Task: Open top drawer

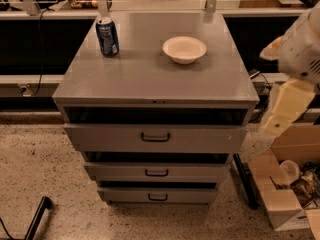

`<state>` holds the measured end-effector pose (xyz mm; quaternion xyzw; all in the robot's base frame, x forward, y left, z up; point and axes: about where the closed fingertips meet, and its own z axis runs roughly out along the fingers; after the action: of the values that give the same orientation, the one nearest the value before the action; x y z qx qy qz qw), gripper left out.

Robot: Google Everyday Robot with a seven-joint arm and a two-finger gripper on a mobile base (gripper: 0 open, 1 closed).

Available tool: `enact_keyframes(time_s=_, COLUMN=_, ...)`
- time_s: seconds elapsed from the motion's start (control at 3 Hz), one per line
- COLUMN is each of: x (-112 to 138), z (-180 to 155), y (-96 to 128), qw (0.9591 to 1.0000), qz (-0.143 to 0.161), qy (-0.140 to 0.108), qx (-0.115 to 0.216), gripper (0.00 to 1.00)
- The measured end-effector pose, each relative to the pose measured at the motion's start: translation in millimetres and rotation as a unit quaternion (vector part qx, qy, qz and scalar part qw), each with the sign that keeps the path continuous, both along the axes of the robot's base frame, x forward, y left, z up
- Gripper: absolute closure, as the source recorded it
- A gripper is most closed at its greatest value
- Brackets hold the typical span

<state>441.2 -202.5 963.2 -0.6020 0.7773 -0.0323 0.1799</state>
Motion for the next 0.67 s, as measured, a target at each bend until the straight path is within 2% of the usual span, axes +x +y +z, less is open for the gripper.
enact_keyframes(time_s=0.33, x=-19, z=-39, y=37, qw=0.9991, qz=0.021, qy=-0.014, qx=0.035, gripper=0.0)
enact_keyframes(time_s=0.67, x=-42, z=-93, y=54, qw=0.9955, qz=0.039, qy=-0.02, qx=0.084, gripper=0.0)
